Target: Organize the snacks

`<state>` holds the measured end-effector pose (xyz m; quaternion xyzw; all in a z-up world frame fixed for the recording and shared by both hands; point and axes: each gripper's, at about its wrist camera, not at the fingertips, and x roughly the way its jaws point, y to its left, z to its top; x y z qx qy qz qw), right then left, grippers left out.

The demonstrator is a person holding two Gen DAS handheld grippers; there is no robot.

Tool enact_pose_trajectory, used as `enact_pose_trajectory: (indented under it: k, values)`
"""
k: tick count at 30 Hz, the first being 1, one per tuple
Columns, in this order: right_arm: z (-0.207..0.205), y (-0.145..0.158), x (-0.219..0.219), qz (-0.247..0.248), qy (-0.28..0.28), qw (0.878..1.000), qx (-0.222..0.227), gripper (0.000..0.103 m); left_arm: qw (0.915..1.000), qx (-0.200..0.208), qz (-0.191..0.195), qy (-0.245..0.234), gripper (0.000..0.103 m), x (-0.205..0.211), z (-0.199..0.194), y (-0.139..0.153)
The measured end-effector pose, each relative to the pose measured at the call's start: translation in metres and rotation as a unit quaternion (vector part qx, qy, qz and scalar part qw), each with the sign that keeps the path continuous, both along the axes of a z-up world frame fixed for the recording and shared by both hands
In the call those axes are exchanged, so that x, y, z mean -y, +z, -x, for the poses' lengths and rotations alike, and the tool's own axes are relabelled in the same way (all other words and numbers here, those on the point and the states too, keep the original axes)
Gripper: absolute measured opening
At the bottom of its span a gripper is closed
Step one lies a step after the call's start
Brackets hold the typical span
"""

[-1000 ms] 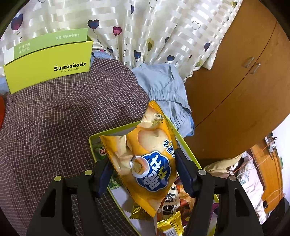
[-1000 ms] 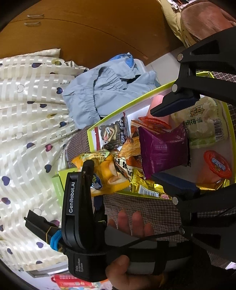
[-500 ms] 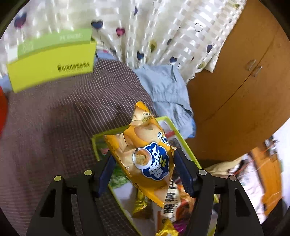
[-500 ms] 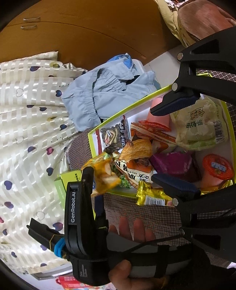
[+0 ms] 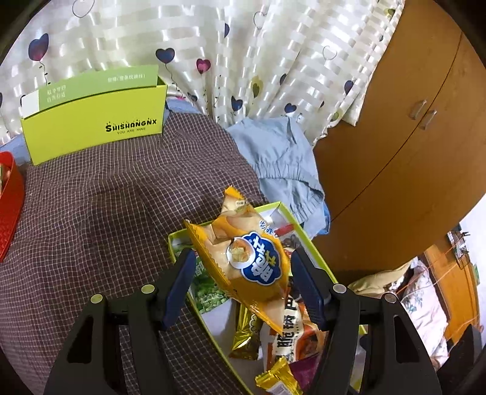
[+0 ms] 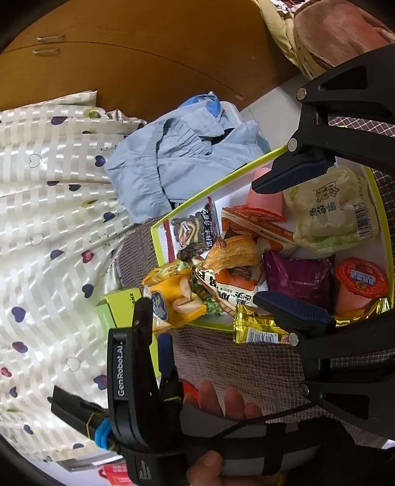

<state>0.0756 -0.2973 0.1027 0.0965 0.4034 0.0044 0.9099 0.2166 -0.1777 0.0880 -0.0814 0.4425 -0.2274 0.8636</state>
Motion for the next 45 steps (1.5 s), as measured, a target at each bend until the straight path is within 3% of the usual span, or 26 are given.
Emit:
enact_pose_trajectory:
  k: [10, 20, 28, 31, 35, 38, 45]
  values:
    - [0.013, 0.01, 0.0, 0.0, -0.005, 1.0, 0.011, 0.067, 0.9998, 0.02, -0.007, 0.005, 0.066, -0.016, 0.029, 0.017]
    - [0.045, 0.011, 0.006, 0.006, -0.016, 1.0, 0.008, 0.068, 0.9987, 0.043, -0.026, 0.001, 0.066, -0.036, 0.086, 0.02]
    - [0.068, -0.001, 0.003, 0.01, -0.009, 1.0, -0.01, 0.07, 0.9967, 0.039, -0.071, 0.009, 0.066, -0.047, 0.129, -0.005]
    - [0.075, -0.007, 0.0, 0.011, -0.006, 1.0, -0.016, 0.073, 0.9973, 0.026, -0.068, 0.005, 0.066, -0.05, 0.142, -0.018]
    - [0.082, -0.017, -0.003, 0.006, -0.001, 1.0, -0.03, 0.075, 0.9939, 0.024, -0.108, 0.006, 0.066, -0.051, 0.159, -0.036]
    - [0.086, -0.024, -0.006, -0.002, 0.001, 0.999, -0.04, 0.078, 0.9942, 0.001, -0.108, 0.001, 0.066, -0.053, 0.167, -0.052]
    - [0.095, -0.035, -0.012, -0.004, 0.002, 0.998, -0.056, 0.082, 0.9924, -0.01, -0.123, -0.001, 0.066, -0.052, 0.181, -0.069]
